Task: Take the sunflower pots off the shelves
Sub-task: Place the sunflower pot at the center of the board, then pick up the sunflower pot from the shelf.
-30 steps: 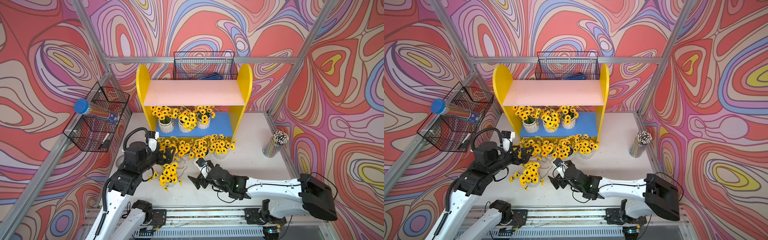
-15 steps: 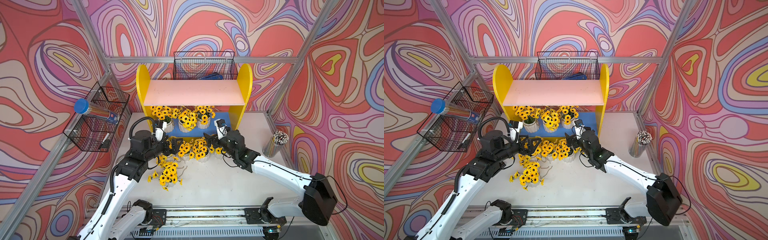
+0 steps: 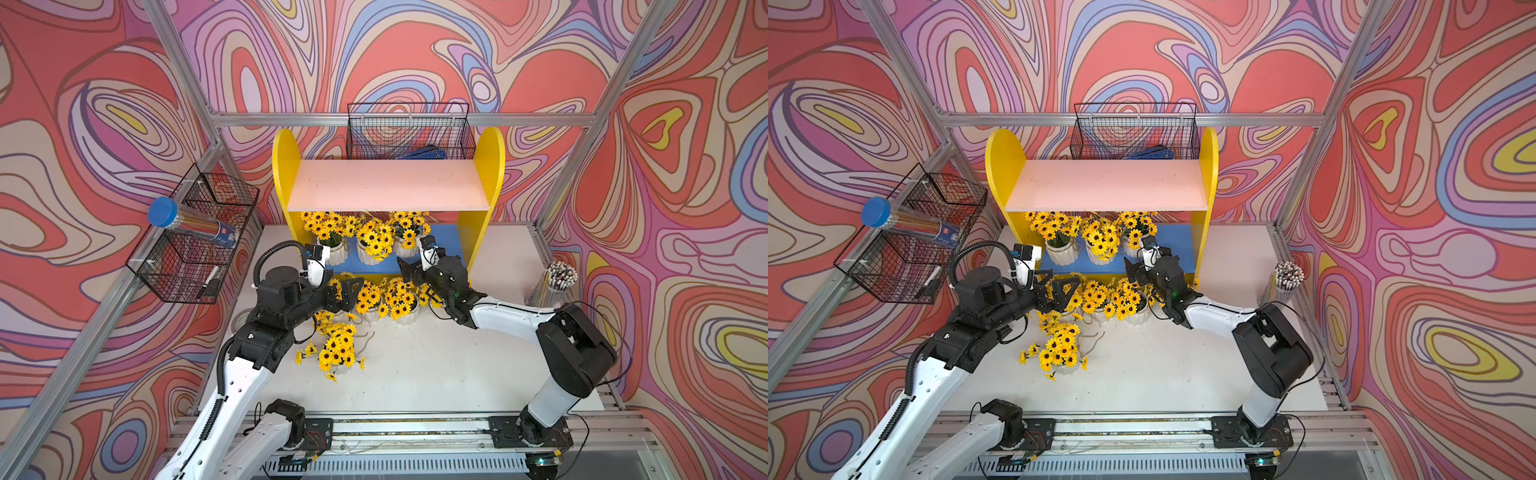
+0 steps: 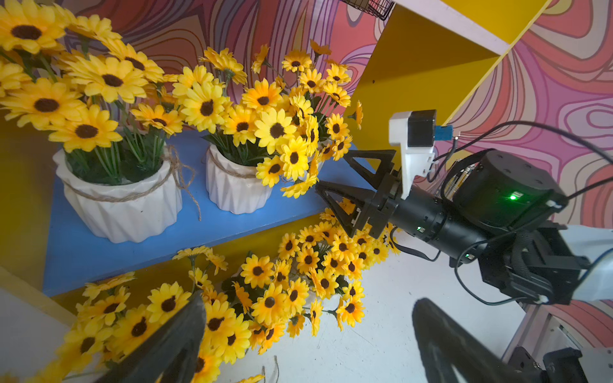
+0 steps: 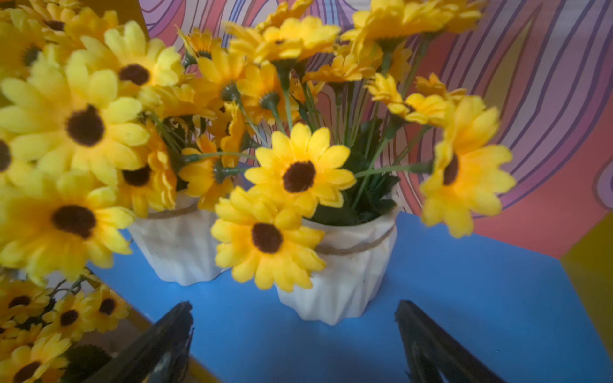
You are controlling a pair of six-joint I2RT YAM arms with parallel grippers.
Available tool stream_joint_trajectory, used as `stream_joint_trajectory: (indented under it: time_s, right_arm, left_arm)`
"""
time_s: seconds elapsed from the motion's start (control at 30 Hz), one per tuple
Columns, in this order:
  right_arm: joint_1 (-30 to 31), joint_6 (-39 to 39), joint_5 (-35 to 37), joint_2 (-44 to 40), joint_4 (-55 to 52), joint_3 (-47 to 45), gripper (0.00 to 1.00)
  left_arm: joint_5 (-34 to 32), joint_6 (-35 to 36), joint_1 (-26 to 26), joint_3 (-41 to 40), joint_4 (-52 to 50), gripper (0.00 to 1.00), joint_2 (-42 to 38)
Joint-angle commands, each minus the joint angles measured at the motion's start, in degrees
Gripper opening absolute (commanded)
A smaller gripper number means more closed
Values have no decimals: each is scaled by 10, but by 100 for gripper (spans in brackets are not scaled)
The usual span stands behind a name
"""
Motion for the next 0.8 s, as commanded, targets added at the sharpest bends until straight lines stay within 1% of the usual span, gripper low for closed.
stream_joint_trajectory:
  time_s: [0.0, 0.13, 0.37, 0.43, 0.6, 0.77]
  right_arm:
    - [-8, -22, 29, 36, 66, 25, 98]
    - [-15, -34, 21, 65, 82, 41, 98]
    - [-21, -53, 29, 87, 136, 42, 98]
    - [-23, -55, 9, 96, 129, 55, 98]
    - [-28, -58, 0, 121, 121, 87, 98]
    - [-34, -53, -6, 133, 128, 101, 98]
  left_arm:
    - [-4, 11, 0, -6, 18, 98, -3]
    - [4, 12, 1, -9, 22, 98, -1]
    - [7, 14, 1, -12, 26, 98, 3]
    - [7, 14, 2, -11, 26, 98, 7]
    - [9, 14, 2, -10, 26, 98, 12]
    - [8, 14, 3, -11, 26, 98, 13]
